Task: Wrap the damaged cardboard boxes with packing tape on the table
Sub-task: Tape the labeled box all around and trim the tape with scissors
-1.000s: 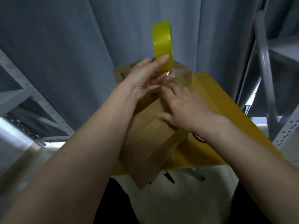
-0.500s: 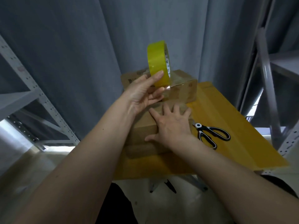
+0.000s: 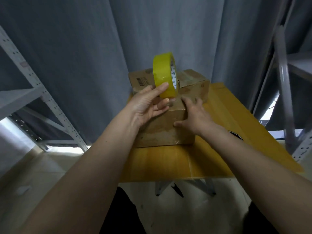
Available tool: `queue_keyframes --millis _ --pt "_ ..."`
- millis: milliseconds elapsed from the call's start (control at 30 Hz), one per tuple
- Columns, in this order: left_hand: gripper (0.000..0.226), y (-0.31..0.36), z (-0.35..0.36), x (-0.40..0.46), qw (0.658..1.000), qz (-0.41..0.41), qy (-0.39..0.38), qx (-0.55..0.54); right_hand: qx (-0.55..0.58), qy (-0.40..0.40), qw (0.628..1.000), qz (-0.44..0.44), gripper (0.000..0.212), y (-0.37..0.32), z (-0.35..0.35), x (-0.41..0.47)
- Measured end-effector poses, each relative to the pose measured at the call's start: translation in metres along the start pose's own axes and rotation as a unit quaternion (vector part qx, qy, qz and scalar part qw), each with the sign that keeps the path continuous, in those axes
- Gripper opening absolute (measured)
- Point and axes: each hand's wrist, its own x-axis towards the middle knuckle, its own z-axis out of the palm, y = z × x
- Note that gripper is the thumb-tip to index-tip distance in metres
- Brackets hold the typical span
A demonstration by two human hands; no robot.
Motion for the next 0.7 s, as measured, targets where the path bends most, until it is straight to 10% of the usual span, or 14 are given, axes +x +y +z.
queue_keyframes --millis 500,700 --pt "0.043 -0.039 0.056 0.001 0.989 -0.03 -0.127 0.074 0.467 0.109 0.877 0.033 0.055 0.042 -0.057 -0.011" --pt "0.065 -0.077 0.102 0.006 0.983 -0.109 -0.066 -0.131 0.495 0.218 0.838 0.069 0.029 0.076 -0.062 -0.009"
